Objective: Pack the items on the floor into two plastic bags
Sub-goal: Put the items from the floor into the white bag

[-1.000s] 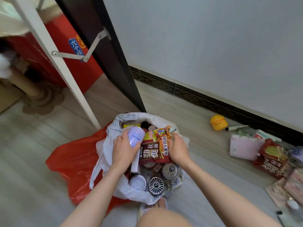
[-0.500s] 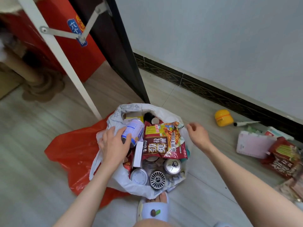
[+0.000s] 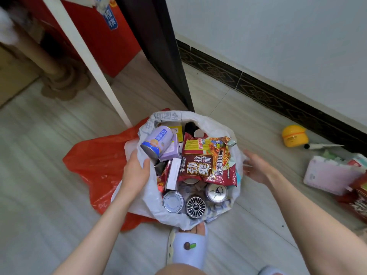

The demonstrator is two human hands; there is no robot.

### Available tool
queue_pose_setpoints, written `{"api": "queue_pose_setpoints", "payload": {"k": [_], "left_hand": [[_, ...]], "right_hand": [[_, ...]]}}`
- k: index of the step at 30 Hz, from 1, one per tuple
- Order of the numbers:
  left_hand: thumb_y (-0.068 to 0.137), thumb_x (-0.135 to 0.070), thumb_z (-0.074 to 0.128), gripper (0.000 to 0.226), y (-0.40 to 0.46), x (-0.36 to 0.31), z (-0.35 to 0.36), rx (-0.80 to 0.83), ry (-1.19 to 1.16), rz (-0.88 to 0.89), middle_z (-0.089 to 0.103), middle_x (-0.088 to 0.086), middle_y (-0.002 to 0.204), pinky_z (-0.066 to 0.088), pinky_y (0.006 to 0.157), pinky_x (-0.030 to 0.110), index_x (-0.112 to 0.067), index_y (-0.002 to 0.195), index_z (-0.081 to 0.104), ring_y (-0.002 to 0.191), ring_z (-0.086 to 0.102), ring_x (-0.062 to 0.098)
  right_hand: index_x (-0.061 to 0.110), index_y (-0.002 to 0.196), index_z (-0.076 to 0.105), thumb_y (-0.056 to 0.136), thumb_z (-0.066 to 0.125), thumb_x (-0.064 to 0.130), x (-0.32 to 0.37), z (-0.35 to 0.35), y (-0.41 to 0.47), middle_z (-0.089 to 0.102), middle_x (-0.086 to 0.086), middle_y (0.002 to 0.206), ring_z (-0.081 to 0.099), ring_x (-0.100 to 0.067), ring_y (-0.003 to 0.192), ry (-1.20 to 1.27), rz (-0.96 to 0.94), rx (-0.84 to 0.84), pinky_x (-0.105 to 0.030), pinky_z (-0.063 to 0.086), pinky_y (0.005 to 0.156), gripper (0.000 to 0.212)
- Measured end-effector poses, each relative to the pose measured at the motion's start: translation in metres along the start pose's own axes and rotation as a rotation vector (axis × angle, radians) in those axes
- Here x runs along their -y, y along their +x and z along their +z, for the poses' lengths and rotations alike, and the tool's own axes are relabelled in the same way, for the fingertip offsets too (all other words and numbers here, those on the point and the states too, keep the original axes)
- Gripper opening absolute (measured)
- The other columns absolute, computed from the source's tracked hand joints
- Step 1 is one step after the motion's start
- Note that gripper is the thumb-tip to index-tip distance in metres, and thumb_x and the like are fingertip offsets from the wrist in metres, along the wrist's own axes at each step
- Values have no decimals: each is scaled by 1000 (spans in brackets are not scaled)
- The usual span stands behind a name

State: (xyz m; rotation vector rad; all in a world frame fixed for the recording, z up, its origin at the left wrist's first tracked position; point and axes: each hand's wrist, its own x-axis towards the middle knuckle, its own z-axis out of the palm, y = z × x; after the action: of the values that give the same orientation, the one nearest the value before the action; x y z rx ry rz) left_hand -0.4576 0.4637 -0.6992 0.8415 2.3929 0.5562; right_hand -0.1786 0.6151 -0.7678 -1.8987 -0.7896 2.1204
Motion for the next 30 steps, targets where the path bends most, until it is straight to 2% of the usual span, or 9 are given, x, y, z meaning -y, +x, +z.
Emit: {"api": "queue_pose_setpoints", "payload": {"k": [3,9,11,14,16,19,25,28,30], "left_hand": [[87,-2,52,34,-13,5,1,-51,35,27,63,24,104,34,85,31,-2,121,56,101,56,38],[82,5,52,30,-26,0,-25,-188,-27,195,59,12,88,33,76,26,-2,108,64,76,48,22],[80,7,53,29,-37,-8,-31,-197,-38,295,59,9,86,32,73,23,-3,105,65,73,48,20],[80,6,55,29,-58,-12,-35,-176,-99,330,57,4,80,38,77,28,-5,105,65,71,49,21],[81,1,57,29,-66,-7,-37,-171,-154,283,58,3,76,41,82,34,-6,109,62,77,54,25],[87,-7,54,30,-67,8,-42,-145,-230,158,61,3,85,38,86,34,-6,118,56,99,56,30],[93,-28,48,59,-49,60,-25,10,-260,-238,33,20,146,26,109,38,1,140,28,134,31,32],[93,-33,49,57,-35,75,-15,44,-317,-384,42,22,139,36,101,42,1,137,35,124,45,36],[94,-28,48,41,-26,76,-9,65,-476,-491,62,23,105,49,73,38,5,118,50,81,67,30]], "right_hand": [[10,107,54,96,45,32,-3,4,-5,64,-5,93,58,-13,76,-85,12,42,-21,49,56,26],[6,111,60,85,61,29,16,-4,-50,62,-8,102,58,-22,90,-108,-200,-206,-35,45,76,35],[7,101,64,82,63,25,27,-1,-72,62,-9,108,57,-25,98,-160,-290,-215,-37,43,84,26],[10,76,62,81,65,22,37,10,-107,64,-11,89,55,-24,83,-209,-382,-137,-31,40,71,13],[12,68,53,85,62,21,38,20,-128,54,-4,68,49,-18,66,-347,-433,-77,-24,36,58,20],[12,83,60,88,58,25,36,28,-151,60,0,72,55,-11,65,-566,-483,-16,-21,38,53,14],[16,58,44,87,60,23,48,33,-158,43,2,60,39,-11,56,-719,-505,-50,-24,28,52,34],[11,65,56,86,61,19,64,34,-142,53,-2,68,46,-13,64,-713,-456,34,-24,35,59,24],[1,77,62,84,63,17,75,37,-124,61,-7,79,54,-16,74,-655,-430,121,-27,43,71,17]]}}
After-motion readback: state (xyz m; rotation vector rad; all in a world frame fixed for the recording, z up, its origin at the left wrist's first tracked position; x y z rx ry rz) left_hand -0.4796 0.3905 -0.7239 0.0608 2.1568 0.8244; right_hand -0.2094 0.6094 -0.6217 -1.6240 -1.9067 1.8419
